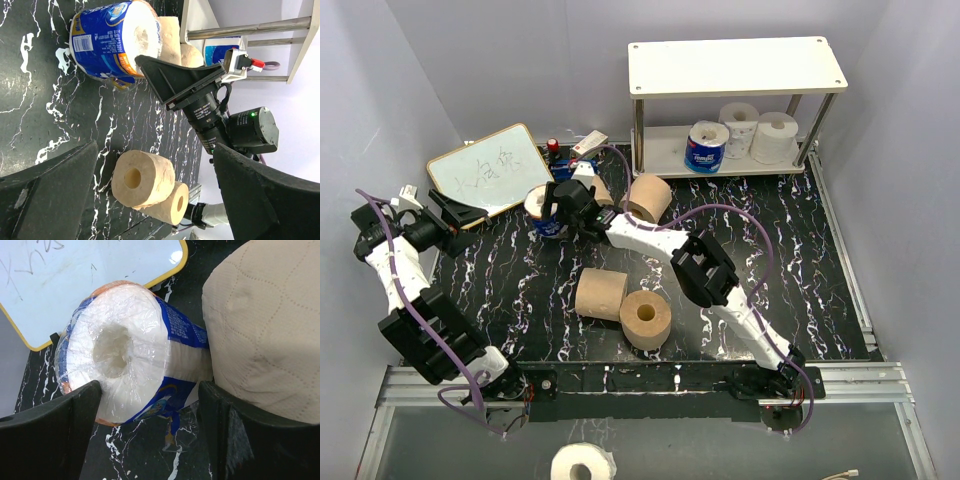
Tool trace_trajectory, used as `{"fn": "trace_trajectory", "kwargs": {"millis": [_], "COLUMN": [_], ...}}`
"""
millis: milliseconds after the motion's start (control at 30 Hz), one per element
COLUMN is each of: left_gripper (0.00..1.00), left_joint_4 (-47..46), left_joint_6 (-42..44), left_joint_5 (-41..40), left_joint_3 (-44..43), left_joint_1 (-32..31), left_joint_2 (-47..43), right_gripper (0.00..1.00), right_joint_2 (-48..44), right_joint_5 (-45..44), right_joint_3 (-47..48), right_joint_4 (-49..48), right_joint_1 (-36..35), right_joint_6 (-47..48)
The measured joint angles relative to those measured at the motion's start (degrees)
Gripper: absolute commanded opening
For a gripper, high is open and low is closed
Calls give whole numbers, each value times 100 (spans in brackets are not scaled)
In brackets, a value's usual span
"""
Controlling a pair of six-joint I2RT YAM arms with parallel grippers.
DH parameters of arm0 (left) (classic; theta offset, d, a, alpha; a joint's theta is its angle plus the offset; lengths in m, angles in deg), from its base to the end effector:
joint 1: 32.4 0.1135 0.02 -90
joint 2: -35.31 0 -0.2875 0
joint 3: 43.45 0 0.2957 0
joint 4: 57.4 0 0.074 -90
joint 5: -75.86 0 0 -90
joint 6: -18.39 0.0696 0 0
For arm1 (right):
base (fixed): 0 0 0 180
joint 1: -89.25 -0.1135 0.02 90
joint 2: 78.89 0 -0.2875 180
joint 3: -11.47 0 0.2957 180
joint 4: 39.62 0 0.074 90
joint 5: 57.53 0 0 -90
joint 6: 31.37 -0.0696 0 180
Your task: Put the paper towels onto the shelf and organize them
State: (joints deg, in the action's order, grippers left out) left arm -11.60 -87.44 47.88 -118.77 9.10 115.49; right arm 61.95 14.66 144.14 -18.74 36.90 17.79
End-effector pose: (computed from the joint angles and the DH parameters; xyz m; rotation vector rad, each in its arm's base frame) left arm 0.2903 0.1748 0.2892 -0.5975 2.0121 -1.0398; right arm 0.4189 0.5082 0.1849 -0.0180 2.1225 0.6761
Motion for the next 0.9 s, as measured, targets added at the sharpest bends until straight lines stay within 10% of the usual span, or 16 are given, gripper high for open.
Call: {"fn": "trace_trajectory", "kwargs": {"millis": [300,700,900], "left_gripper": [98,98,98], "left_joint_4": [7,4,4], "left_joint_6": [48,48,50], "left_joint_5": [-4,-4,-4], "left_joint_3": [0,0,0], "left_joint_1": [0,0,0], "left_joint_2": [0,0,7], "right_gripper": [82,0,0], "right_joint_2": [0,0,-2], "right_joint_5": [168,225,166], "right_joint_3": [-2,28,74], "right_joint_4": [-48,-210,-227], "right_joint_1": [37,101,151], "right_joint_6": [-44,-131,-144]}}
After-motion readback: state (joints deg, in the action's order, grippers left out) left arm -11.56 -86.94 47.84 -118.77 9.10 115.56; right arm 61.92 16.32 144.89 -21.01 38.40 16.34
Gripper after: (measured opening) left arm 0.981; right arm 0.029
